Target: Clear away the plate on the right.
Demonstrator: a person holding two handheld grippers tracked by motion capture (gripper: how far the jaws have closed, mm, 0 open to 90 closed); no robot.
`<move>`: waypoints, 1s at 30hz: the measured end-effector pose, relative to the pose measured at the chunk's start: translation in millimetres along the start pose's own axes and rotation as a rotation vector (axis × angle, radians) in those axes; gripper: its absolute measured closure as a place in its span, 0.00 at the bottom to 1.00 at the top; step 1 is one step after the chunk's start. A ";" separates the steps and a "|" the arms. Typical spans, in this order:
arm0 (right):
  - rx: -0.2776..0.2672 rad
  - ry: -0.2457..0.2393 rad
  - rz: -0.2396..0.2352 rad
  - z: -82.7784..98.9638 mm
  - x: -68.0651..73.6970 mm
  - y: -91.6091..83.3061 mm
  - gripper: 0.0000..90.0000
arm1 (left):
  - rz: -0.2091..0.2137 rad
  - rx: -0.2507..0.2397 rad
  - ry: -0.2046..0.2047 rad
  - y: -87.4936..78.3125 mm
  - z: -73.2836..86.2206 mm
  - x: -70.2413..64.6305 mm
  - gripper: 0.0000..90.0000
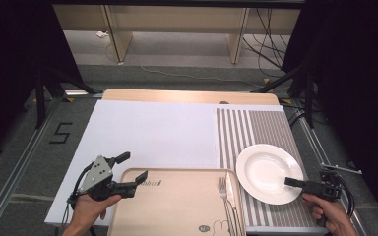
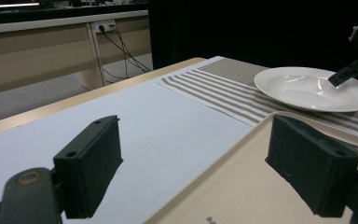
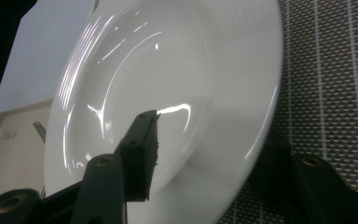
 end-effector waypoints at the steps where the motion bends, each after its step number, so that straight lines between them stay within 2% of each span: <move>1: 0.006 0.012 0.002 0.0 0.1 -0.4 0.58 | 0.000 0.000 -0.001 0.0 0.0 -0.1 0.19; 3: 0.003 0.013 0.010 -0.5 -2.0 0.6 0.60 | 0.000 0.000 -0.002 0.1 0.1 -0.1 0.19; 16: -0.002 0.071 -0.021 -1.8 -2.3 2.1 0.63 | -0.004 0.002 0.002 -0.2 -0.1 0.5 0.19; 21: 0.009 0.054 0.001 -0.9 -5.5 2.5 0.65 | -0.001 0.000 0.002 0.1 -0.1 0.4 0.19; 22: 0.009 0.060 0.000 -1.0 -5.5 2.6 0.65 | -0.001 0.000 0.002 0.1 -0.1 0.4 0.19; 23: 0.002 0.086 -0.008 -1.5 -4.1 3.2 0.66 | -0.001 0.000 0.002 0.0 -0.1 0.5 0.19; 26: -0.002 0.097 -0.021 -1.7 -4.4 3.1 0.67 | -0.001 0.000 0.003 0.0 -0.1 0.5 0.19; 27: 0.004 0.086 -0.015 -1.1 -5.9 2.9 0.67 | -0.001 0.000 0.003 0.0 -0.1 0.4 0.19; 30: 0.003 0.107 -0.012 -1.6 -5.1 4.0 0.68 | -0.001 0.000 0.003 0.1 -0.1 0.5 0.19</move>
Point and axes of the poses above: each handheld gripper's, and its own axes: y roughly forward along the jaws, z roughly out of its underside, x roughly to its left, the point moved 5 cm from there along y, roughly forward along the jaws, and after that the axes turned 10 degrees about -x, right-handed, at the moved point
